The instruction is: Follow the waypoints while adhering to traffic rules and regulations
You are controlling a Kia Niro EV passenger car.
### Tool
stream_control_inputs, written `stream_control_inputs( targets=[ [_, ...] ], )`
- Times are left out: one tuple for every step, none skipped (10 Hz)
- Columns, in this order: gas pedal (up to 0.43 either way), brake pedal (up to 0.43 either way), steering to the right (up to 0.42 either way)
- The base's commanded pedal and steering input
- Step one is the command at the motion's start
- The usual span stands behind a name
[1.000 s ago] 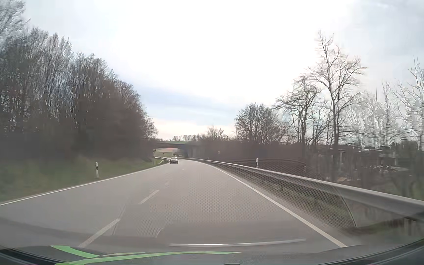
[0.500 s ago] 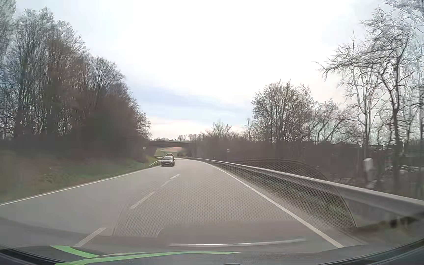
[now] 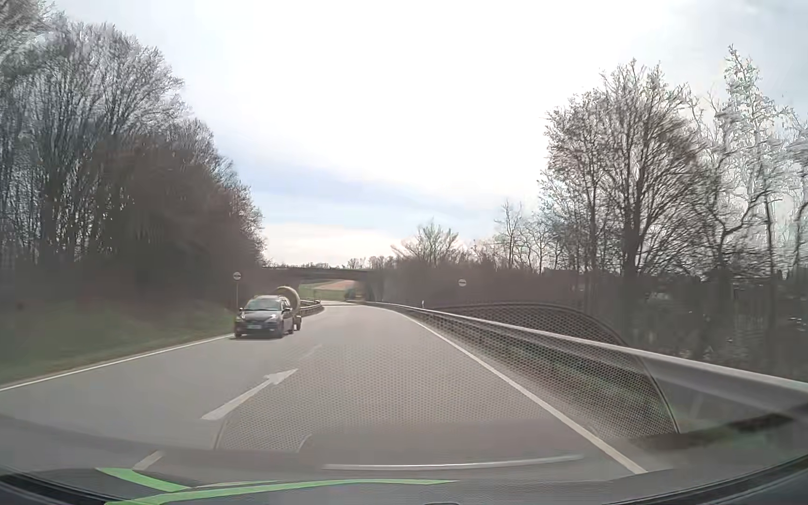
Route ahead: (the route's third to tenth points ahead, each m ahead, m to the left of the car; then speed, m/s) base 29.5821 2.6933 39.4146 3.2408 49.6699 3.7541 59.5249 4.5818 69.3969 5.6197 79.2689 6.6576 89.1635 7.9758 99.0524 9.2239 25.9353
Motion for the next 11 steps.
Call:
stream_control_inputs(
  targets=[
    [0.150,0.000,-0.007],
    [0.150,0.000,-0.007],
    [0.150,0.000,-0.007],
    [0.150,0.000,-0.008],
    [0.150,0.000,-0.007],
    [0.150,0.000,-0.007],
    [0.150,0.000,-0.007],
    [0.150,0.000,-0.007],
    [0.150,0.000,-0.008],
    [0.150,0.000,-0.007],
    [0.150,0.000,-0.007]
  ],
)
